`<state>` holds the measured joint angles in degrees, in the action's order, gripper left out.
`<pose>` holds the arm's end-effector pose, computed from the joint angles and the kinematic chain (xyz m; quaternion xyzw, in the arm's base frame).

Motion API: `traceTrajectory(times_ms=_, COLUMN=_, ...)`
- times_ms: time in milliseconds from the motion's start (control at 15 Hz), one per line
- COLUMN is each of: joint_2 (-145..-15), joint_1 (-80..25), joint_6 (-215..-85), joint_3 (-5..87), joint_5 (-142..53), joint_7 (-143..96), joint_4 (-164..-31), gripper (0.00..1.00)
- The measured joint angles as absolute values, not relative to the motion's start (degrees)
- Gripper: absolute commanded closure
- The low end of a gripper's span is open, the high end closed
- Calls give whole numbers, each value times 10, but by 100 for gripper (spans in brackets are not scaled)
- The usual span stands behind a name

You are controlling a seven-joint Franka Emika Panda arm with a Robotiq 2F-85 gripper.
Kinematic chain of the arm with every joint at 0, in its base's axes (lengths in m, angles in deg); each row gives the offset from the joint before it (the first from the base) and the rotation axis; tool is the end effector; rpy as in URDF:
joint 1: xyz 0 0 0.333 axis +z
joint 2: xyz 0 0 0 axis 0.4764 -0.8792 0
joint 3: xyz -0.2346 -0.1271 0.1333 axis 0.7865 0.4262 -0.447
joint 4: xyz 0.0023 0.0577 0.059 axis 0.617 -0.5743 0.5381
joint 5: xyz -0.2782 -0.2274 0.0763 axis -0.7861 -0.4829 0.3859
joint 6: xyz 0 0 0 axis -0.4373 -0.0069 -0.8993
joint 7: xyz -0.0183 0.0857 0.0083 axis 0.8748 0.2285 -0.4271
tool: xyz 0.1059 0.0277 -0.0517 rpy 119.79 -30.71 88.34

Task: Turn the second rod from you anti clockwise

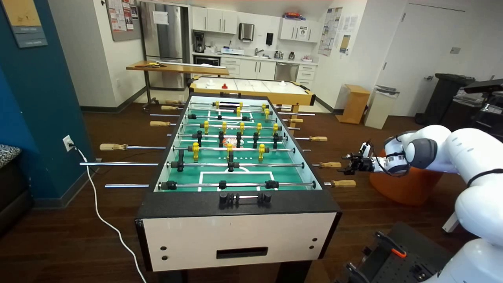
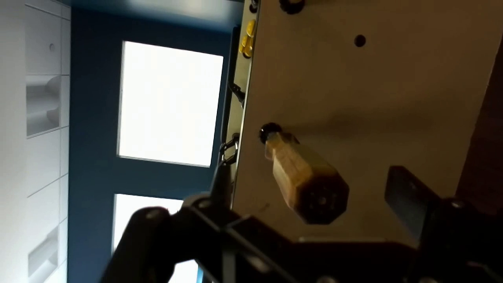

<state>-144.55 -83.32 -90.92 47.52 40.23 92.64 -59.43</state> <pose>0.4234 -0.4877 0.0271 0.1928 0.7128 0.6104 0.2867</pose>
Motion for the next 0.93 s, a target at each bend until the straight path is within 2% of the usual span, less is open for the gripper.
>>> traceTrajectory(times_ms=933, joint_2=-1459, joint_1=-835, joint_6=-891, joint_3=448, joint_5=393, joint_7=1005, joint_4=-575, gripper=0)
